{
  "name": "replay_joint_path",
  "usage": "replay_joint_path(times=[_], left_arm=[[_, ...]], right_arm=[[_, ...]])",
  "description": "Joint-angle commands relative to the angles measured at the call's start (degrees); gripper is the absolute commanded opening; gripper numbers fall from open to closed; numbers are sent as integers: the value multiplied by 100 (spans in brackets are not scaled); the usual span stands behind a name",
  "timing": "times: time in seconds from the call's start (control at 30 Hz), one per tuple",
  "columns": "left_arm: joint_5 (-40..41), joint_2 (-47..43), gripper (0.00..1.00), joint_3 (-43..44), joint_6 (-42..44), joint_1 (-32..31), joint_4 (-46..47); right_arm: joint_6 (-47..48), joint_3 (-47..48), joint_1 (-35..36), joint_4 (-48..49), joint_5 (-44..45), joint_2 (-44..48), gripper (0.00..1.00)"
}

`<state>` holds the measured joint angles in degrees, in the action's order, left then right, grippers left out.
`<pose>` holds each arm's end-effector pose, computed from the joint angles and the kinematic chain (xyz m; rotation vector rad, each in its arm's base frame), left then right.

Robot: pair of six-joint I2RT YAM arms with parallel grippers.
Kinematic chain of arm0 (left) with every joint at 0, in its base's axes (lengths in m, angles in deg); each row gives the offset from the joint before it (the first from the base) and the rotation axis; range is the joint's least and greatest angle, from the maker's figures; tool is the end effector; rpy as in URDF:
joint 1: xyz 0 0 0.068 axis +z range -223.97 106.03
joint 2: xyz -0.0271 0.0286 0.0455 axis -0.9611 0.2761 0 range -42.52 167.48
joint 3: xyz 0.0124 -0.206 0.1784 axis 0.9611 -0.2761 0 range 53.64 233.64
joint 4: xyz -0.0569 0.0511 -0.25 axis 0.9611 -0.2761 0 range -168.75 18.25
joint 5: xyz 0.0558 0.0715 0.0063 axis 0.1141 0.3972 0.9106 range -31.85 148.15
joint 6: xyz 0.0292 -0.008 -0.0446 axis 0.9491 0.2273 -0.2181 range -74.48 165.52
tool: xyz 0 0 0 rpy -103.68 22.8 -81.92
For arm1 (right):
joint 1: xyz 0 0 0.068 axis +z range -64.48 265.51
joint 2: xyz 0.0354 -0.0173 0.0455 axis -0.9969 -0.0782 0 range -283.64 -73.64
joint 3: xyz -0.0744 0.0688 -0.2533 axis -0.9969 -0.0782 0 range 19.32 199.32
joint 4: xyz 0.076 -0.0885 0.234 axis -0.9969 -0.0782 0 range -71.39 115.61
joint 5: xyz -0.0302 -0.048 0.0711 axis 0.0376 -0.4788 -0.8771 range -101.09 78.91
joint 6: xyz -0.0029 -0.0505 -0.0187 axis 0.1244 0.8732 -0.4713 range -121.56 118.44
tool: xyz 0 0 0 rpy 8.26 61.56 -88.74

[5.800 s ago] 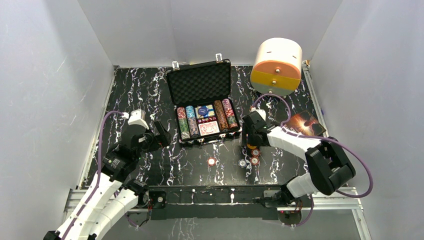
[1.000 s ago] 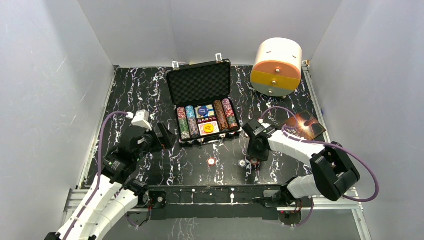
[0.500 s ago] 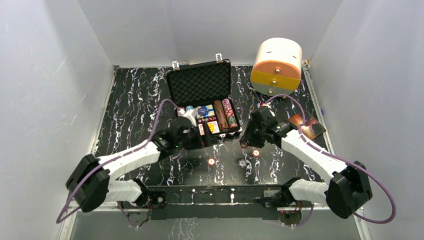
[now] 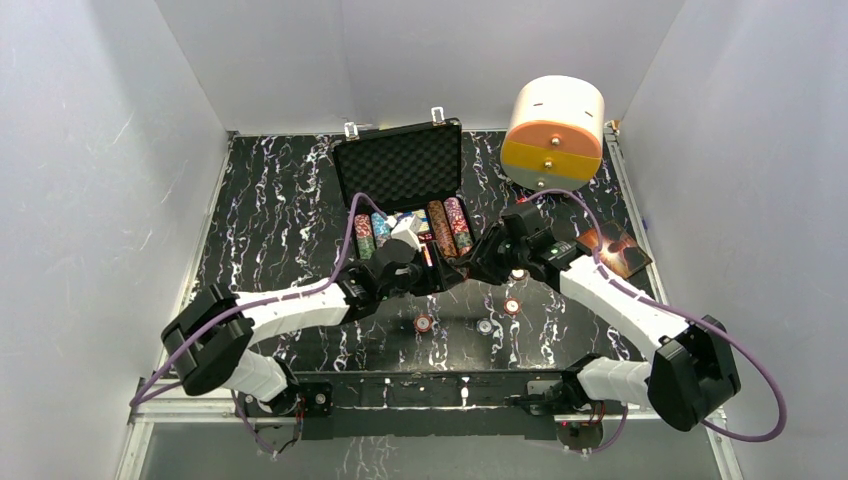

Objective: Pack up texas hold em set

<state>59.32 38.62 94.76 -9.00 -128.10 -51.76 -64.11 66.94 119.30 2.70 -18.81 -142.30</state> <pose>0.1814 -0.2496 0.2253 -0.0226 2.1311 -1.1989 0.2075 0.1448 0.2516 0.5620 2.4861 0.9211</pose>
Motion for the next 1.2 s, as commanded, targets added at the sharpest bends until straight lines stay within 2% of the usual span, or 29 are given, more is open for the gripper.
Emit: replay_joint_path(times=[0.0, 0.03, 0.13, 0.33, 0.37, 0.43, 0.57, 0.67, 0.87, 1.1, 1.17], left_arm=[[437, 57, 46, 411, 149, -13, 343], [424, 102, 39, 485, 232, -15, 307], [381, 197, 30, 639, 410, -15, 199], [572, 147, 2, 646, 611, -11, 120], [611, 132, 0, 650, 683, -10, 107], [653, 122, 0, 698, 902, -14, 40], [678, 100, 0, 878, 1663, -16, -374], [552, 109, 0, 1152, 2673, -4, -906], [-104, 592, 0, 1936, 4147, 284, -1733], [-2353, 1431, 0, 2857, 5272, 1076, -2317], [-2675, 1693, 0, 3088, 5478, 1146, -2482]], right_arm=[[-374, 273, -43, 536, -323, -121, 48], [-383, 285, -47, 550, -326, -143, 48], [-373, 350, -68, 537, -328, -244, 48], [-372, 376, -113, 547, -335, -350, 48], [-368, 364, -135, 558, -341, -351, 48], [-295, 386, -212, 589, -367, -379, 50], [217, 549, -582, 507, -502, -453, 69], [798, 739, -1054, 308, -634, -457, 76], [1551, 544, -2091, -3, -827, -192, 76], [1887, -224, -2651, -122, -932, 286, 75], [1949, -345, -2717, -211, -920, 385, 75]])
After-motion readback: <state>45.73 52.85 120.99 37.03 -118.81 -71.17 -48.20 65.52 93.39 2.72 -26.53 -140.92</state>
